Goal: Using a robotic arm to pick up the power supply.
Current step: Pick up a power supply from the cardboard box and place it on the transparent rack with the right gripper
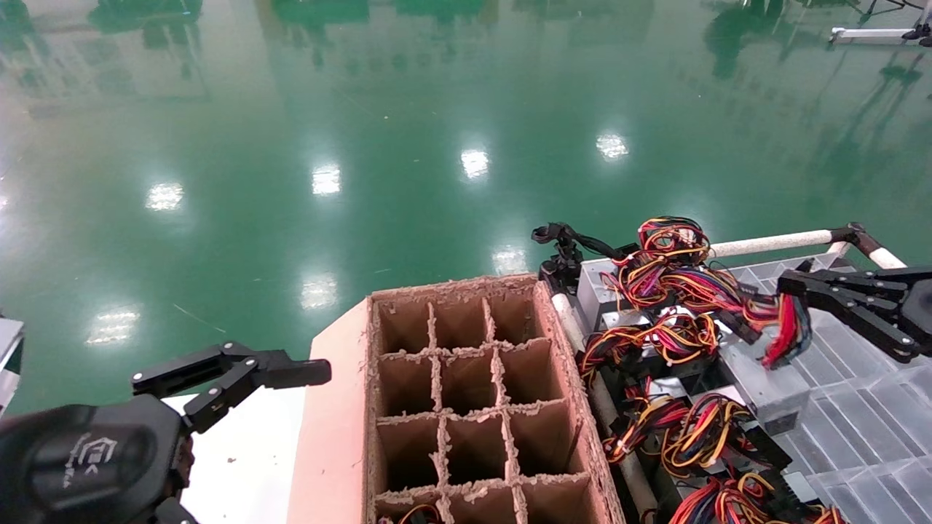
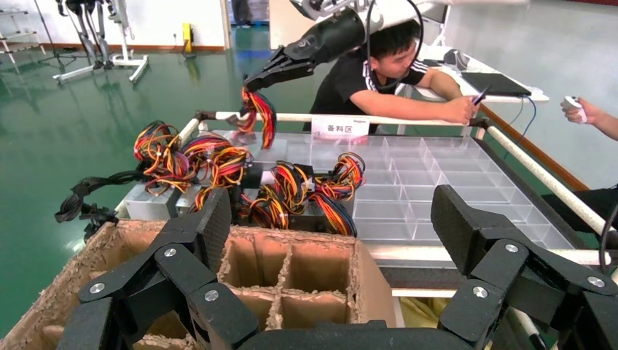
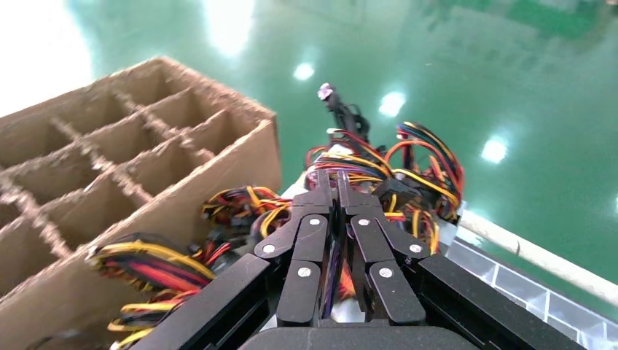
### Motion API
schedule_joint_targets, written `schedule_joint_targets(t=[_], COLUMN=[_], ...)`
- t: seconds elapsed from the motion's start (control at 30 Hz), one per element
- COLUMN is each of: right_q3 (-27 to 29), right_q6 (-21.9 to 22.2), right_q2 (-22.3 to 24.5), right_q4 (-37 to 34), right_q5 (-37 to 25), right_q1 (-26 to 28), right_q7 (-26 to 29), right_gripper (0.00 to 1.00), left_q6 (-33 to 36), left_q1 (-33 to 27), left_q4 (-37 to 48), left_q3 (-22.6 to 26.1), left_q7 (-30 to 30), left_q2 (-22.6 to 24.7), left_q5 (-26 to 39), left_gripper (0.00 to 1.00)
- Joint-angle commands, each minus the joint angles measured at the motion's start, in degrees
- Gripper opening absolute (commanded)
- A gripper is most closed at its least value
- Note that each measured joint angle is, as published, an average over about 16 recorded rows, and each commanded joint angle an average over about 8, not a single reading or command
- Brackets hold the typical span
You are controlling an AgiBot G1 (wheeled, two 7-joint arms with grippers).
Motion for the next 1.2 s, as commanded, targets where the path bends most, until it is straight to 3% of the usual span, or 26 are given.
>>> schedule_joint_targets(t=[0.03, 0.33, 0.83, 1.2], right_q3=[1.0, 8.6, 16.1, 23.2], right_q6=[0.6, -0.8, -1.5, -1.5], right_q2=[-0.1, -2.7, -4.5, -9.3], right_q4=[-1.3, -6.5, -10.7, -13.7], right_q5=[1.9, 13.3, 23.6, 32.7], right_q1=[-2.0, -11.7, -24.2, -34.7], right_q7=[-0.3, -2.0, -2.9, -5.1], right_gripper=[0.00, 0.00, 0.00, 0.00], left_q6=[0.0, 0.0, 0.0, 0.0], left_q1=[0.0, 0.0, 0.0, 0.0], left_q4=[0.0, 0.0, 0.0, 0.0], left_q3=[0.0, 0.0, 0.0, 0.0], left_q7=[0.0, 0.0, 0.0, 0.0], left_q2=[0.0, 0.0, 0.0, 0.0], left_q5=[0.0, 0.0, 0.0, 0.0], left_gripper=[1.00, 1.00, 1.00, 1.00])
